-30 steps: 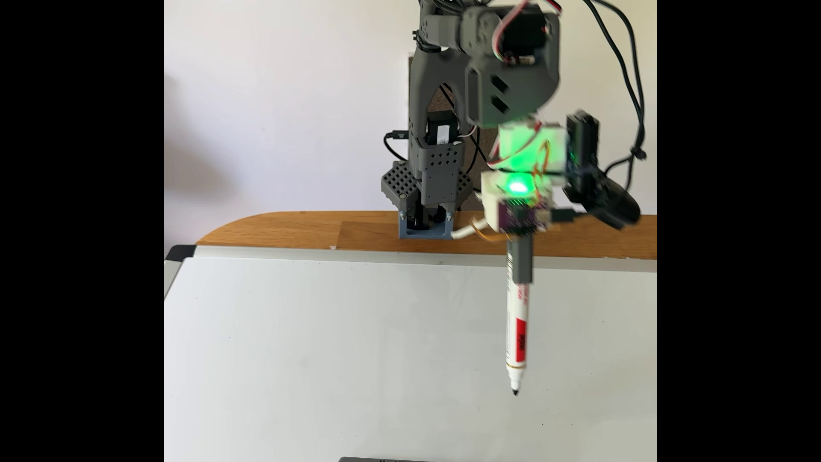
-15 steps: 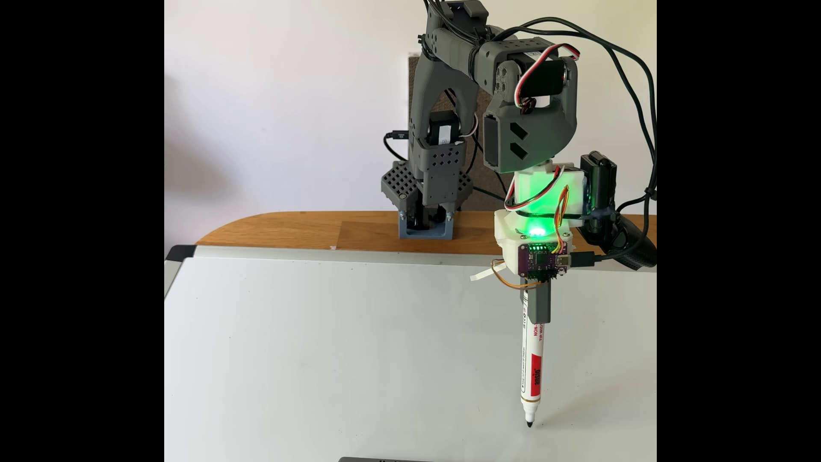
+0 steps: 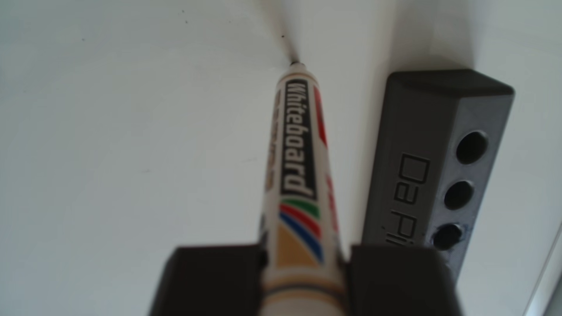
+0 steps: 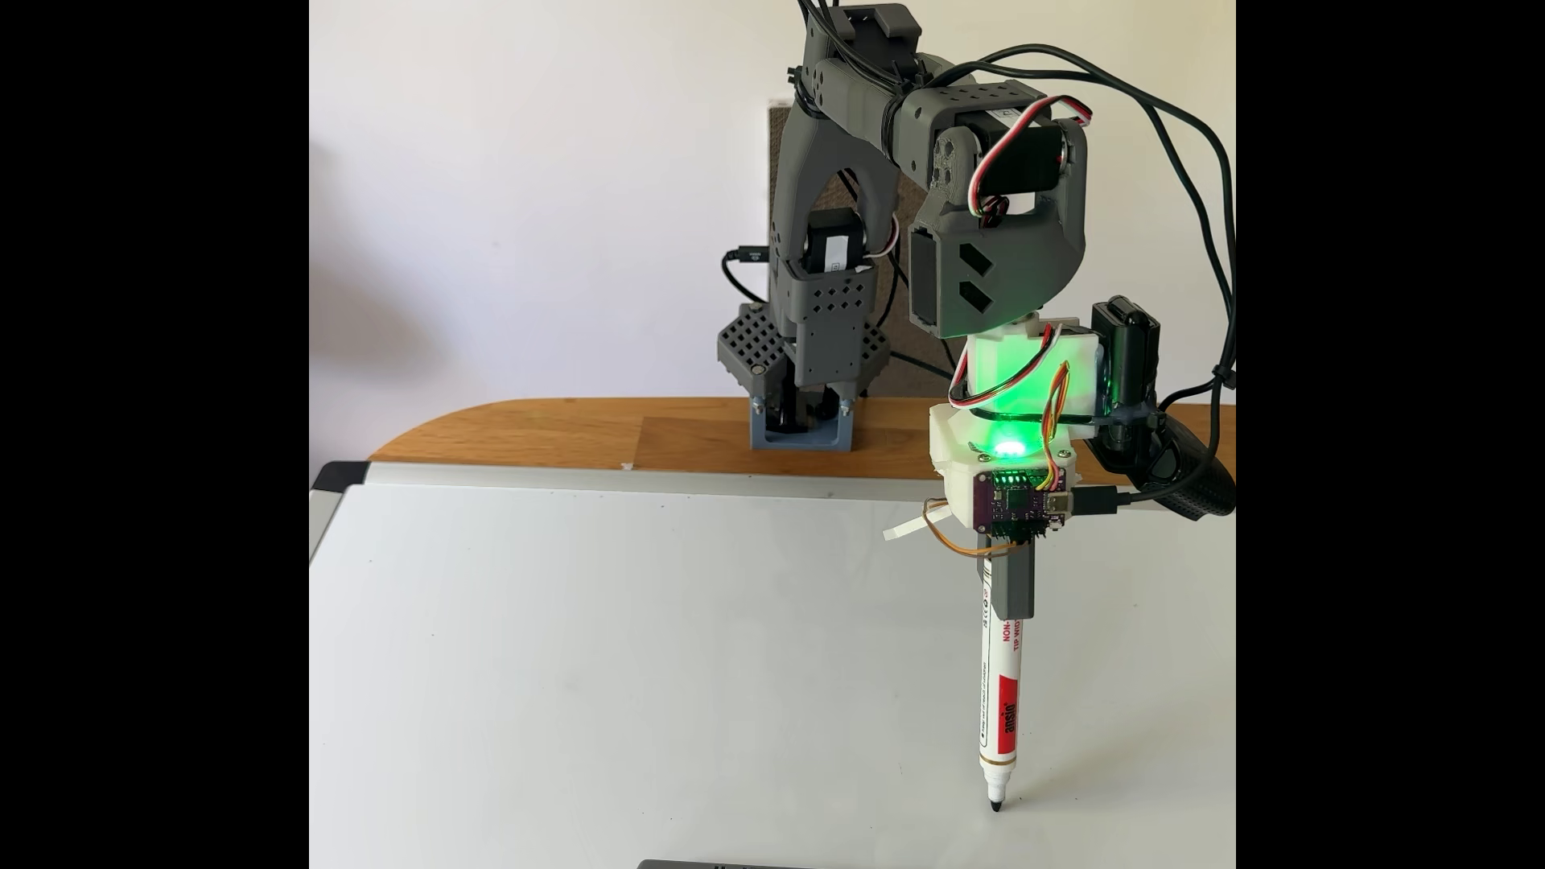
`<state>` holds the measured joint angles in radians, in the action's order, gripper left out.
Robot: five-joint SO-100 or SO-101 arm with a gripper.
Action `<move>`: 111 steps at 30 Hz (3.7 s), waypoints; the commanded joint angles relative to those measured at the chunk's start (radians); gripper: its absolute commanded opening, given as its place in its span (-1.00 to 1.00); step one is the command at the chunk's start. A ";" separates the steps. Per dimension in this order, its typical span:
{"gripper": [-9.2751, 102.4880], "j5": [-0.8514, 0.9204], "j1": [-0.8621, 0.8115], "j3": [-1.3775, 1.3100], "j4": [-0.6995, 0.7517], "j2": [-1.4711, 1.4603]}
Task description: Draw a face
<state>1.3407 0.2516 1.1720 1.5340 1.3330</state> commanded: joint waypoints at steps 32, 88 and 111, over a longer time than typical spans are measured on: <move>-0.85 0.008 -0.104 -0.241 0.233 0.195; -0.85 0.055 -0.371 -0.104 0.156 -0.035; -0.85 0.052 -0.380 -0.078 0.264 0.072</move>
<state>1.4005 -0.1150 1.0968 1.7886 1.3254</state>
